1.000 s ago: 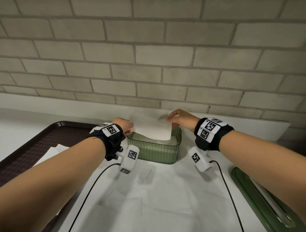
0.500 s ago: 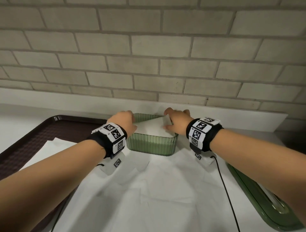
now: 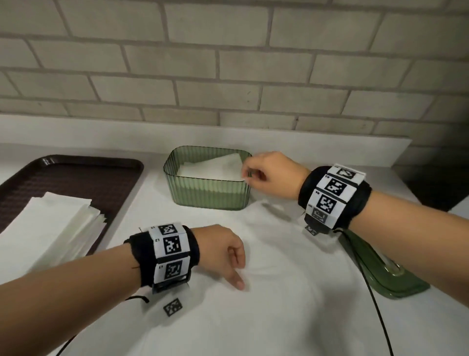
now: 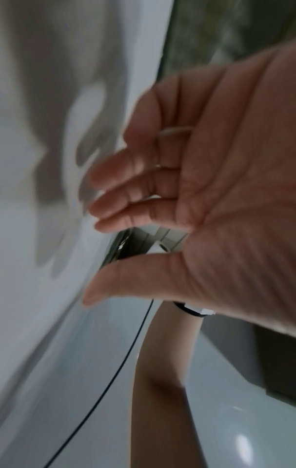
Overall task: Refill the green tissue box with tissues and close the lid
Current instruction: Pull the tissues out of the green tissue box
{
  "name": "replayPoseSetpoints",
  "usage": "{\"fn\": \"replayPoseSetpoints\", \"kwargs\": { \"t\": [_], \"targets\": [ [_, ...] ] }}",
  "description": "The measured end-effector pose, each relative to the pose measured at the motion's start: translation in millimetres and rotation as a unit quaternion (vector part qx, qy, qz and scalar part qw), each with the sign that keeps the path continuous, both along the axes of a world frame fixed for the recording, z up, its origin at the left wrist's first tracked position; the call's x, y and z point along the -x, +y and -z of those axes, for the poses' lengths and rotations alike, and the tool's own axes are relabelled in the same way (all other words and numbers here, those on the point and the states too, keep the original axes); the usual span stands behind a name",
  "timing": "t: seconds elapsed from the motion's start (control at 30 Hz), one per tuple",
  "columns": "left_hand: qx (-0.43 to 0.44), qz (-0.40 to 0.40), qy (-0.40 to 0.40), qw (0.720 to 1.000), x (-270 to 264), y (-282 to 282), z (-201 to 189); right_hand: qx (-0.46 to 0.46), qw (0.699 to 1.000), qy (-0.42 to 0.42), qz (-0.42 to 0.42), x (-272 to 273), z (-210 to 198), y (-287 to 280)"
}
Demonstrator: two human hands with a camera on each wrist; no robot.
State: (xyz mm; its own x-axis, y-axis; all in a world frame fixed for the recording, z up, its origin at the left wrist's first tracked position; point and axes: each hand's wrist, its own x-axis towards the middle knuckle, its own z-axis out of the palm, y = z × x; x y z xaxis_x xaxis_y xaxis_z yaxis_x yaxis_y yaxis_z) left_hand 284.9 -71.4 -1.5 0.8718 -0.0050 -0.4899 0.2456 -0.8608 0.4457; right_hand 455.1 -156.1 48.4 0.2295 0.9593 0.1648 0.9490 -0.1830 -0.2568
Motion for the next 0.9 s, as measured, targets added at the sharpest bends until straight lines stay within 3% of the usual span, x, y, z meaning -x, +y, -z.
{"fn": "replayPoseSetpoints", "kwargs": {
  "t": [0.07, 0.17, 0.27, 0.5, 0.7, 0.9],
  "targets": [
    [-0.002, 0.028, 0.019, 0.999, 5, -9, 10, 0.12, 0.993, 0.01, -0.019, 14, 0, -18],
    [-0.018, 0.032, 0.019, 0.999, 7, -12, 17, 0.286, 0.957, 0.021, -0.043, 33, 12, -43],
    [0.004, 0.011, 0.029, 1.0, 6, -12, 15, 0.348, 0.937, 0.041, -0.015, 41, 31, -64],
    [0.026, -0.001, -0.048, 0.999, 6, -15, 14, 0.309, 0.94, 0.14, 0.048, 45, 47, -102],
    [0.099, -0.076, -0.135, 0.983, 10, -11, 7, 0.253, 0.925, 0.28, 0.032, 56, 35, -121],
    [0.133, -0.153, -0.216, 0.955, 7, 10, -17, 0.232, 0.914, 0.329, 0.057, 62, 36, -128]
  ]
}}
